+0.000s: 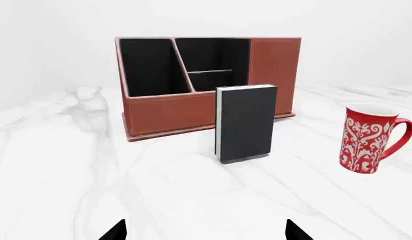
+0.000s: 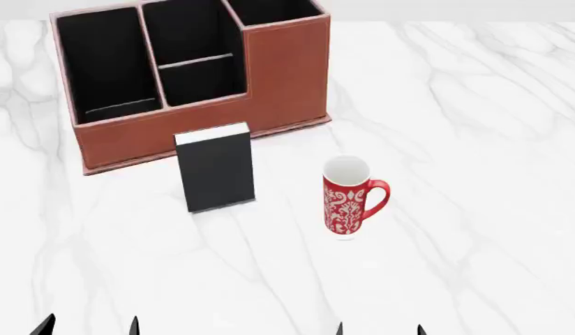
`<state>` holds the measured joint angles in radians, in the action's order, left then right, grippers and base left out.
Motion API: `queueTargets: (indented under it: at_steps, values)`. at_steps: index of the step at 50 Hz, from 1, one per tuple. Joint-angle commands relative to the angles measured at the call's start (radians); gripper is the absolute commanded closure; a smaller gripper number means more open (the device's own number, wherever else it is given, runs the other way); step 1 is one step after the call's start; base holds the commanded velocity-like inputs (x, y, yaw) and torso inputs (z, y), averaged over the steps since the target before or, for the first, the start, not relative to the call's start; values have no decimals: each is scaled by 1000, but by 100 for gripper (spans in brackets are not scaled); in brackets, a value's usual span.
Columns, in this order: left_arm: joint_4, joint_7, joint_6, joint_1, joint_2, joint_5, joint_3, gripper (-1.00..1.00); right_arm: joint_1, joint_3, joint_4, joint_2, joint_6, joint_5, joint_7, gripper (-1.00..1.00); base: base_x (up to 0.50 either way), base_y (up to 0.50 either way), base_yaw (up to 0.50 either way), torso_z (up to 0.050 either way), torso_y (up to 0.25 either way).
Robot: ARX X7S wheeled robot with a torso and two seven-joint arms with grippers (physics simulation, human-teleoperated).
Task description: Pick up the book and place it in the front compartment of the caddy.
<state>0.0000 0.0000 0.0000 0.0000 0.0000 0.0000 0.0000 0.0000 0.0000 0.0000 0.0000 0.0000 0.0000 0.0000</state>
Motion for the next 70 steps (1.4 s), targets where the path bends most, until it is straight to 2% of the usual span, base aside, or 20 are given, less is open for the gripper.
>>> queueTargets:
  at_steps: [1,11,13,21,26,30,34,41,42,51,67,70]
  values:
    - [-18,-36,28,0,-21,30,30,-100,5,-8,18,13,-2,68,-9,-100,0,0,0,0,0]
    - [-30,-66,23,-3,-46,-2,61,-100,3,-45,11,47,-6,65,43,-100,0,0,0,0,0]
    - [-10,-73,10,3,-50,-7,64,-100,1,-40,8,45,-2,102,34,-100,0,0,0,0,0]
    - [74,-88,9,31,-70,16,102,-100,-4,-82,-35,62,21,55,74,-100,0,0,0,0,0]
    - [329,-83,-98,70,-85,-25,90,-100,-25,-100,-342,86,163,52,86,-100,0,0,0,0,0]
    - [473,-93,-126,131,-103,-41,73,-100,-22,-83,-531,98,255,68,105,-100,0,0,0,0,0]
    - [593,-109,-190,113,-110,-72,39,-100,-15,-41,-709,110,350,107,127,-100,0,0,0,0,0]
    - [783,-146,-302,98,-127,-124,-17,-100,-5,41,-886,131,455,168,159,-100,0,0,0,0,0]
    - [771,-145,-248,116,-123,-125,-21,-100,-8,54,-904,135,463,178,162,-100,0,0,0,0,0]
    - [849,-171,-280,114,-134,-158,-46,-100,14,76,-991,152,529,209,190,-100,0,0,0,0,0]
    - [854,-191,-272,124,-151,-166,-34,-100,40,65,-1012,172,588,227,233,-100,0,0,0,0,0]
    - [852,-193,-268,125,-155,-166,-30,-100,30,65,-1004,173,559,230,231,-100,173,0,0,0,0]
